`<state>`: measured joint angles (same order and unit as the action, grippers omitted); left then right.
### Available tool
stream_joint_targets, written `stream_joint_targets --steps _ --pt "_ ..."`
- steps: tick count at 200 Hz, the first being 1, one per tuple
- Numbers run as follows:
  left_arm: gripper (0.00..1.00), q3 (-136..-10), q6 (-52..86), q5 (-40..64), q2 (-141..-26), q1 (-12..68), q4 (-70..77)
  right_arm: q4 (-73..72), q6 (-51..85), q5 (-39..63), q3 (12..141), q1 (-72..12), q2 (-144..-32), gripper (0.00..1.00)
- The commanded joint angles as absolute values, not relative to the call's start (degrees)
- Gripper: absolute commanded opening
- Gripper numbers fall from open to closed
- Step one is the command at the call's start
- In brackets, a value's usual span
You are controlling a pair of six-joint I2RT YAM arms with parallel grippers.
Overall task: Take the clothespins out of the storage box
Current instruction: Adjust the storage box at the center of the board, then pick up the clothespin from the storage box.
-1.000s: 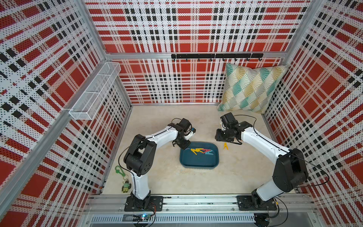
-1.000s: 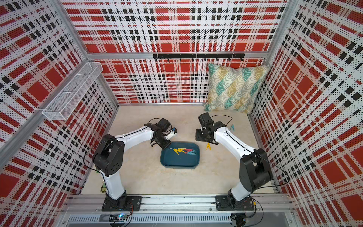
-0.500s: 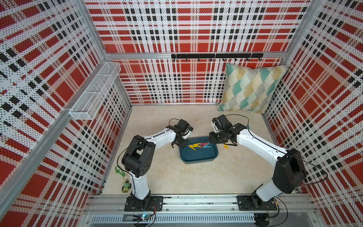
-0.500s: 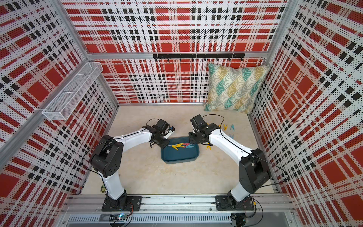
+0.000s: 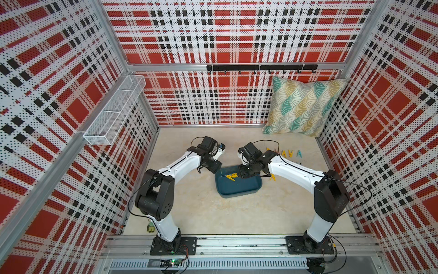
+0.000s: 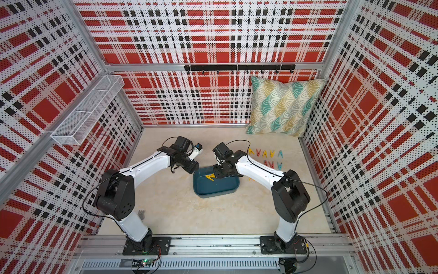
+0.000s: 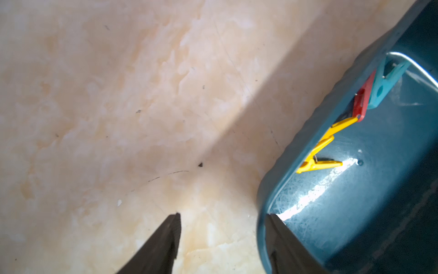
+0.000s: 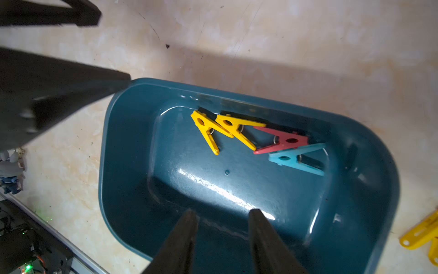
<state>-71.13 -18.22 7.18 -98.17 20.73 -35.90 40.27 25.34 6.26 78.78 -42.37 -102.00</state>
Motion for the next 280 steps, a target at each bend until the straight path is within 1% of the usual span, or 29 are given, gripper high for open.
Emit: stream_joint_targets --steps 1,30,92,149,204,280 --pt "0.62 -72.31 -16.53 11.21 -95.18 16.74 -34.28 39.40 24.35 6.45 81.53 -44.47 -105.24 0.42" --pt "0.62 -69.71 -12.24 8.44 -93.74 14.78 -29.73 41.16 23.11 4.56 85.23 -46.77 -110.06 0.41" --pt "0.63 -69.08 -11.65 4.68 -95.18 18.11 -28.83 44.16 22.29 1.85 88.77 -47.39 -115.59 0.39" --pt "0.65 -70.06 -11.12 6.40 -95.79 16.01 -29.66 44.34 21.82 1.36 90.02 -47.46 -118.31 0.38" --pt "0.67 -70.43 -11.43 6.81 -96.59 15.89 -30.15 45.79 20.75 -0.86 93.39 -47.46 -121.61 0.37" --pt "0.66 -70.88 -11.67 7.25 -97.40 16.00 -30.76 44.74 20.63 -1.23 93.51 -47.55 -123.74 0.34"
